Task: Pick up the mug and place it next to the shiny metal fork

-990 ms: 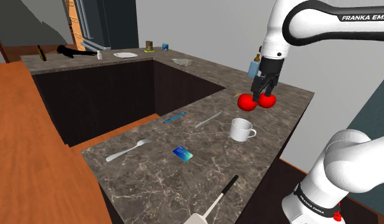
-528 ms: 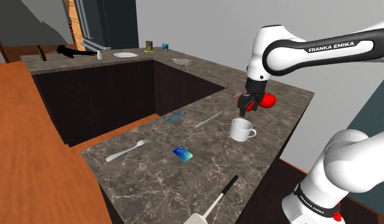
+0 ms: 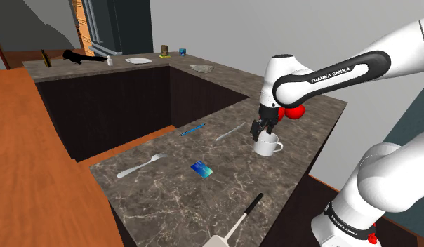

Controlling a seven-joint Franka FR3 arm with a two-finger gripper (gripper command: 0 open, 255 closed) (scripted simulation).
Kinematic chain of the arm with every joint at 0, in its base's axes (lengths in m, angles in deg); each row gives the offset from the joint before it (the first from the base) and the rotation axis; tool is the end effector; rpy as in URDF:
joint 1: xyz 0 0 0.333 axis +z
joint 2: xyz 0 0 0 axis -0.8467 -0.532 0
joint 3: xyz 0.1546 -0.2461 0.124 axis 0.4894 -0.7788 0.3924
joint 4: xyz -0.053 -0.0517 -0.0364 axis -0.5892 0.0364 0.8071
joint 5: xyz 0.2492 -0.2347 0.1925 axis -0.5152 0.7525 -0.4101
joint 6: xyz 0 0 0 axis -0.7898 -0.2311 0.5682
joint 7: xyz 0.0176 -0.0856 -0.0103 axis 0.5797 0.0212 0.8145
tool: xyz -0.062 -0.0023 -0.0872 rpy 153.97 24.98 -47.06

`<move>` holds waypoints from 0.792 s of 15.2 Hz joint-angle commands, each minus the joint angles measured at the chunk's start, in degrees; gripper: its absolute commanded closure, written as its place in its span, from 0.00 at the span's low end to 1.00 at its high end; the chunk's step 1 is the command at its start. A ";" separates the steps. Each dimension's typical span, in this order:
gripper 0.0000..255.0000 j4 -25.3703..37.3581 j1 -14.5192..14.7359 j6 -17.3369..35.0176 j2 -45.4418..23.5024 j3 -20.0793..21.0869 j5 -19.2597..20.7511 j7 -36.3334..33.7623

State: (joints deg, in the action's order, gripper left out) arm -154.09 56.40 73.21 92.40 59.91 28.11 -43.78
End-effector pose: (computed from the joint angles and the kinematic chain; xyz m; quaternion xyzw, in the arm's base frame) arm 0.3823 -0.0218 0.3846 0.9966 -0.0777 -0.0084 0.0262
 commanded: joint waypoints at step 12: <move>0.00 -2.68 -0.24 6.42 -3.64 -0.17 0.42 -0.24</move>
State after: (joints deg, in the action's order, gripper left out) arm -156.76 56.16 79.62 88.77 59.73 28.53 -44.02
